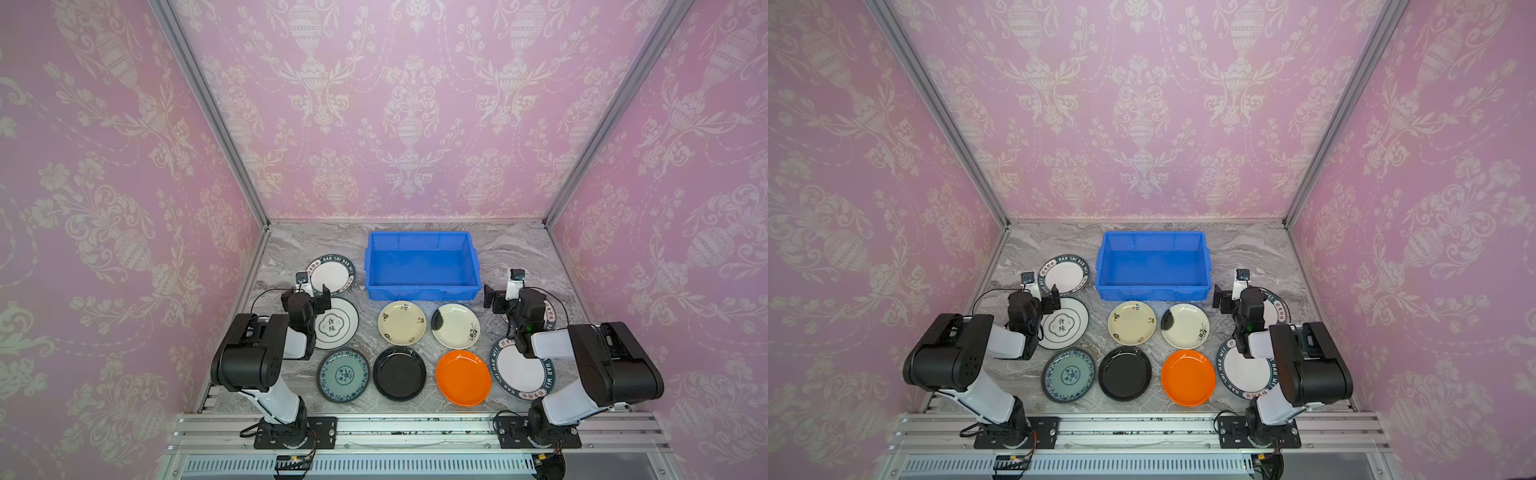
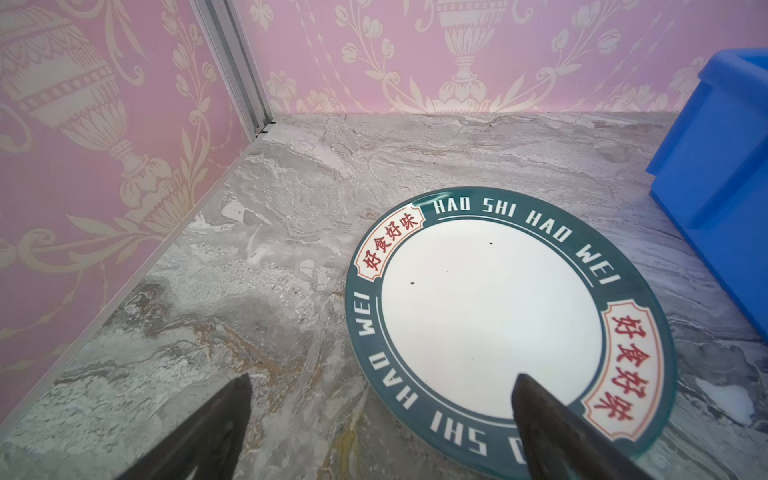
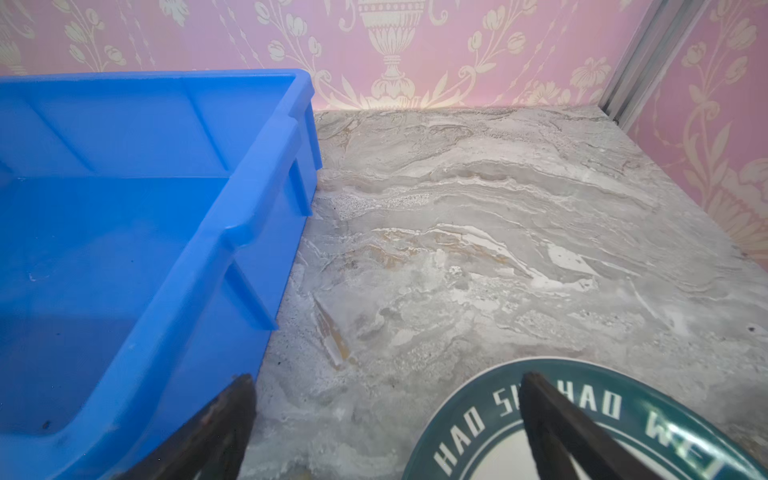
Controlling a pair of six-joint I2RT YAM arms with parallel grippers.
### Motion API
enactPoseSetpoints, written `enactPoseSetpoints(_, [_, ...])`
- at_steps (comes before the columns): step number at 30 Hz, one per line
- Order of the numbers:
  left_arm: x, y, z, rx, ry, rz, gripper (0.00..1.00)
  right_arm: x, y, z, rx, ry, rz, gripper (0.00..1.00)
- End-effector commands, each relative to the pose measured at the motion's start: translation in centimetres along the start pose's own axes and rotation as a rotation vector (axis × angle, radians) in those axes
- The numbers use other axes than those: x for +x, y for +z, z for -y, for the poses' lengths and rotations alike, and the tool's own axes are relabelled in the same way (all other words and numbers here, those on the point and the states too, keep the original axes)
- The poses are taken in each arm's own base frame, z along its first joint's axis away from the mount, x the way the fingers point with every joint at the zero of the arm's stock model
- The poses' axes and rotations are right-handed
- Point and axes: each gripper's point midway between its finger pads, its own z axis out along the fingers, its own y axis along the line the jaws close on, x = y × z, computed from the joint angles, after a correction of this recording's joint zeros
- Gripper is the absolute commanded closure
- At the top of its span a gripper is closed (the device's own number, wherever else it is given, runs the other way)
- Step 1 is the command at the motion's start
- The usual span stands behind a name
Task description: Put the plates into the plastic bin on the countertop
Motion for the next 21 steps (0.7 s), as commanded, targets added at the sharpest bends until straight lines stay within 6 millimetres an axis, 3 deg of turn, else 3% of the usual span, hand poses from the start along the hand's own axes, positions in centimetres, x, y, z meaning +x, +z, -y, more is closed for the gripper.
enactPoseSetpoints(1, [-0.53, 0.02, -0.60, -0.023, -0.002, 0.008, 0.01, -0.97, 0.09, -0.08, -0.012, -0.008, 0.027, 0.00])
enactPoseSetpoints(21, [-0.39, 0.12, -0.61, -0.010, -0.012, -0.001, 0.01, -0.97, 0.05, 0.07, -0.006, -0.002, 0.030, 0.00])
